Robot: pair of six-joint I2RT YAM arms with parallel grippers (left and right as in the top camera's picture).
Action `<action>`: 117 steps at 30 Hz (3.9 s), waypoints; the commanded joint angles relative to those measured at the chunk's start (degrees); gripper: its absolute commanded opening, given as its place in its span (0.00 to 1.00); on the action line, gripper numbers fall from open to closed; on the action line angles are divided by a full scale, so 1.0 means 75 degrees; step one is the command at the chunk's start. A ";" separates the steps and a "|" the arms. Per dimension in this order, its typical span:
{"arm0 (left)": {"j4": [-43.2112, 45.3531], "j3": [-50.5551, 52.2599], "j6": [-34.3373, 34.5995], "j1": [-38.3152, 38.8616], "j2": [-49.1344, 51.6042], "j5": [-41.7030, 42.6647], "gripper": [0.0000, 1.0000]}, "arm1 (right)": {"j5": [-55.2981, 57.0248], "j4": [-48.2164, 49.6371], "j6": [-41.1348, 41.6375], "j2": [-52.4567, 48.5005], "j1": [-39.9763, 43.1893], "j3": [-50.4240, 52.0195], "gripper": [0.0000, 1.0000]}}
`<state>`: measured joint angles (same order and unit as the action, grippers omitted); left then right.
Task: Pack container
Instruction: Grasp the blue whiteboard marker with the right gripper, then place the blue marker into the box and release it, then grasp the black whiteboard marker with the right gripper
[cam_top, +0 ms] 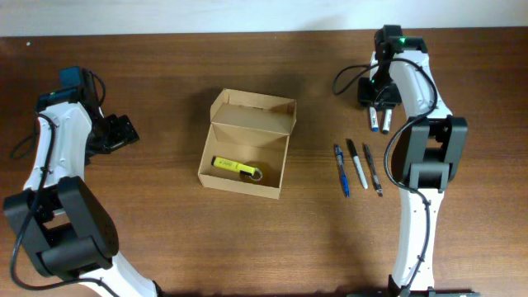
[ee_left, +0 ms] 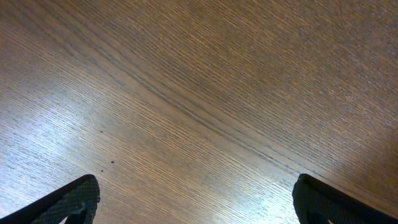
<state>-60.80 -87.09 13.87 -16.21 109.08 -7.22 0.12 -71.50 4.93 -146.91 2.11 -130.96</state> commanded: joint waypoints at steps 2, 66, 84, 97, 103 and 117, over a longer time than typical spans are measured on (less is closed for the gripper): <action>-0.0006 0.0020 -0.0090 -0.0012 -0.0017 0.0050 1.00 | 0.0067 -0.0006 -0.0026 -0.0294 0.0023 0.0201 0.11; -0.0006 0.0020 -0.0090 -0.0012 -0.0017 0.0052 1.00 | -0.0924 -0.0294 -0.3879 0.2005 -0.5715 0.1725 0.38; -0.0006 0.0020 -0.0090 -0.0012 -0.0017 0.0052 1.00 | 0.0755 -0.0361 -0.2320 0.6105 -0.4570 0.1419 0.60; -0.0006 0.0020 -0.0090 -0.0012 -0.0017 0.0052 1.00 | 0.0656 0.0140 -0.1151 0.5951 -0.2541 0.1661 0.62; -0.0006 0.0020 -0.0090 -0.0012 -0.0017 0.0052 1.00 | 0.0431 0.0265 0.0277 0.4870 -0.1125 0.2375 0.62; -0.0006 0.0020 -0.0090 -0.0012 -0.0017 0.0052 1.00 | -0.0586 0.0863 0.0268 0.2028 0.0347 0.2748 0.56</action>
<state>-60.80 -87.09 13.87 -16.21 109.08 -7.22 -3.09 -65.47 6.17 -130.63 3.53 -110.32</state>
